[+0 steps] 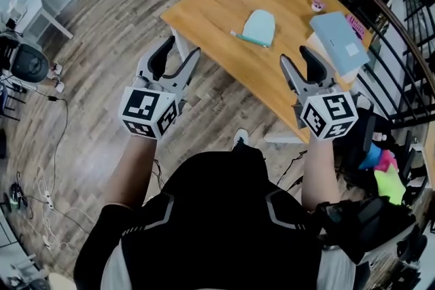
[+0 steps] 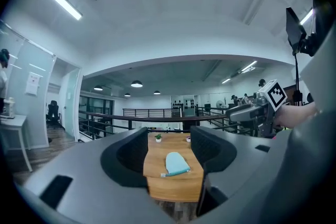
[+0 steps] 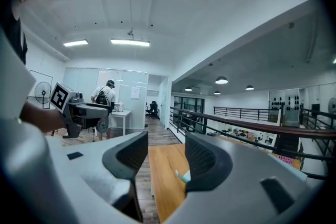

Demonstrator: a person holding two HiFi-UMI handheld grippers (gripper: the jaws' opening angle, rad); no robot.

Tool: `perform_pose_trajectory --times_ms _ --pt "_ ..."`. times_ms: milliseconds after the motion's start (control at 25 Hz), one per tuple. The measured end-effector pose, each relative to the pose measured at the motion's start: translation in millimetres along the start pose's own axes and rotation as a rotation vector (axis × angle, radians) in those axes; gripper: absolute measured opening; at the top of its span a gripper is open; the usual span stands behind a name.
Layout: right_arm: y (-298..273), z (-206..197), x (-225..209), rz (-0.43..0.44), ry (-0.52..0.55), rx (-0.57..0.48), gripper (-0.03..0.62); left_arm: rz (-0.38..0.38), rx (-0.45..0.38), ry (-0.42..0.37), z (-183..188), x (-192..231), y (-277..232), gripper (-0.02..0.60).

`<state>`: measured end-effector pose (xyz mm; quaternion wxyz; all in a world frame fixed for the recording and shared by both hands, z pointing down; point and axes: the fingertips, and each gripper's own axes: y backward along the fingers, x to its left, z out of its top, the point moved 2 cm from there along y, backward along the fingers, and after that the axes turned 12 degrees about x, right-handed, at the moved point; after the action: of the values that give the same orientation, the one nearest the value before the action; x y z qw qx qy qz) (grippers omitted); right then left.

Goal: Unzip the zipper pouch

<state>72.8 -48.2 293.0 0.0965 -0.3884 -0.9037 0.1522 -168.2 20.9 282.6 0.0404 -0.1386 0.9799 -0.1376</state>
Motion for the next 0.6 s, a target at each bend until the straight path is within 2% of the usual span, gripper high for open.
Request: perform_pose_trajectory --times_ms 440,600 --pt "-38 -10 -74 0.110 0.026 0.052 0.210 0.023 0.073 0.033 17 -5 -88 0.261" --pt "-46 -20 -92 0.135 0.008 0.067 0.210 -0.007 0.112 0.055 21 -13 -115 0.261"
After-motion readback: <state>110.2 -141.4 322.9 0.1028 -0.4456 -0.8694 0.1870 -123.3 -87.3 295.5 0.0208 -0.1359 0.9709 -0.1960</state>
